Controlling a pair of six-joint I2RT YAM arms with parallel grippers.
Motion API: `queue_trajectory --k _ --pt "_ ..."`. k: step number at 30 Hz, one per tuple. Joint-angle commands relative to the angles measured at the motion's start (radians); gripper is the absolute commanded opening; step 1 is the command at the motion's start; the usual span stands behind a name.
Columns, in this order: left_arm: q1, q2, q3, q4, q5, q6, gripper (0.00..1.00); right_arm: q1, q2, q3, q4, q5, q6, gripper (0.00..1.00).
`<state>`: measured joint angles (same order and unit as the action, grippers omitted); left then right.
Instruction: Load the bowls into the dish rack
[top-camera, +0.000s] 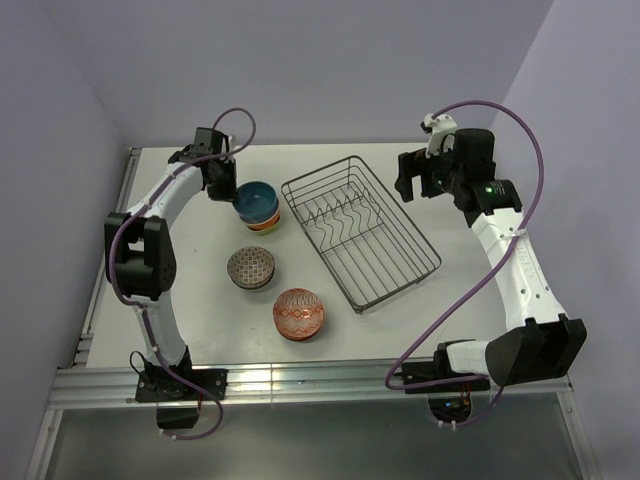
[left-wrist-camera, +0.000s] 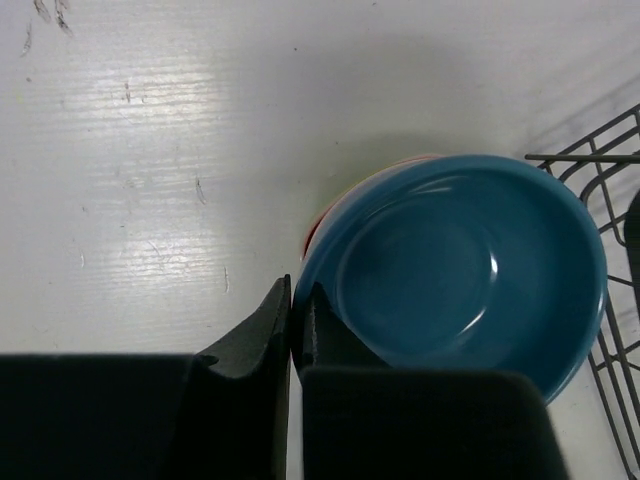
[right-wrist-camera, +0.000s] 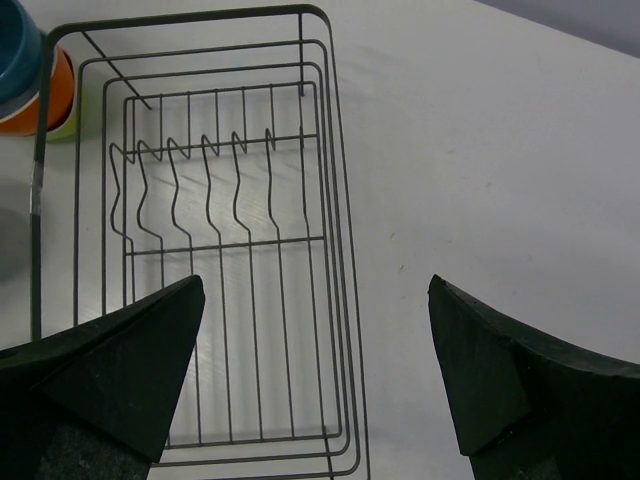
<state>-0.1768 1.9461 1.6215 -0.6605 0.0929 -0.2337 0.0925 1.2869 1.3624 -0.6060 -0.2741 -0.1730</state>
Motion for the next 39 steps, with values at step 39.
queue_trajectory --k 39 --pt "-0.135 -0.148 0.018 -0.518 1.087 0.275 0.00 0.731 -0.133 -0.016 -0.049 -0.197 -1.094 0.91"
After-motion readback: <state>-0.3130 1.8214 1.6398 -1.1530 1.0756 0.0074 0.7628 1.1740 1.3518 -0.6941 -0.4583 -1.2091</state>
